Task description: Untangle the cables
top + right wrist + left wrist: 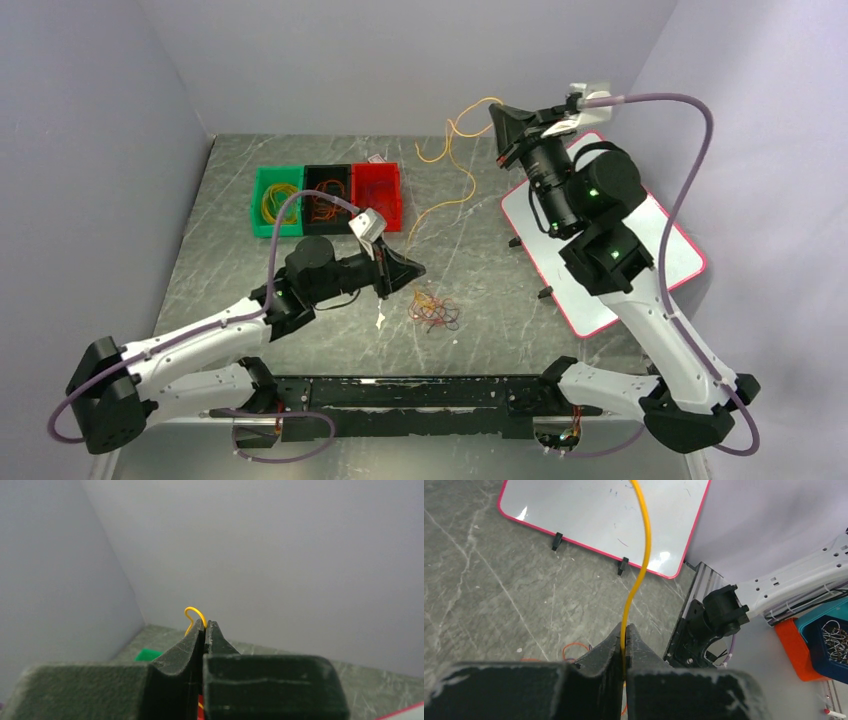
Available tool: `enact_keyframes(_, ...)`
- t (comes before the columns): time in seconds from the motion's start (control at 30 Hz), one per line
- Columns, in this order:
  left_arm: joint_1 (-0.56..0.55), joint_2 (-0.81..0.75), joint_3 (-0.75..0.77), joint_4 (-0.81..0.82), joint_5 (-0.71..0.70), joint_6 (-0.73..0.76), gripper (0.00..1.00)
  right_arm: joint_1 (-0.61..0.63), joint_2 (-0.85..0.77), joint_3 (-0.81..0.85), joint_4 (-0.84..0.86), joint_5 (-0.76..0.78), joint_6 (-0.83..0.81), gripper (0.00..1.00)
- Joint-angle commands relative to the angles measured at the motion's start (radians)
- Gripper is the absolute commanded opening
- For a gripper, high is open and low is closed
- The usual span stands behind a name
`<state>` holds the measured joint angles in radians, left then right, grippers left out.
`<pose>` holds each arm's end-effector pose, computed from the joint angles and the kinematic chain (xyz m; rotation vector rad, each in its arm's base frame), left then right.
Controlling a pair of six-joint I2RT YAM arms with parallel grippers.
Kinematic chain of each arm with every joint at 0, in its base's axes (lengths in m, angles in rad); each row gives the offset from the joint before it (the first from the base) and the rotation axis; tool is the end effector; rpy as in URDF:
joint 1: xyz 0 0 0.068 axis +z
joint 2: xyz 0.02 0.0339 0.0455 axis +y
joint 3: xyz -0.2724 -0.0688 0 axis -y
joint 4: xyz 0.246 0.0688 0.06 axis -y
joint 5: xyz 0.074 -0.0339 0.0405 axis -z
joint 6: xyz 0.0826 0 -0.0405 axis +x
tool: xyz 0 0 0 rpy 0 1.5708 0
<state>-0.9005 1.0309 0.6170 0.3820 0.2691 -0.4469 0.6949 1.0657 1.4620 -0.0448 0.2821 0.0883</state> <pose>0.1585 -0.2353 0.2983 0.6127 1.6419 -1.2338 0.1959 0.1334 0.5550 -0.1281 1.2430 0.5085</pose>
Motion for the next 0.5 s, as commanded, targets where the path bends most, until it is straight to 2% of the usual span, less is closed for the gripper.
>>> enact_keyframes(0.0,-0.005,-0.067,0.110,-0.278,-0.038,0.048,0.07,-0.003,0.013,-0.040,-0.011,0.047,-0.014,0.00)
enact_keyframes(0.1,-0.005,-0.104,0.151,-0.396,-0.080,0.052,0.07,-0.002,0.025,-0.064,-0.002,0.053,-0.013,0.00)
enact_keyframes(0.23,-0.003,-0.088,0.174,-0.475,-0.155,0.056,0.07,-0.002,0.048,-0.114,0.003,0.067,-0.005,0.00)
enact_keyframes(0.47,0.003,0.015,0.071,-0.375,-0.160,-0.013,0.07,-0.028,0.129,-0.276,0.007,0.084,0.014,0.00)
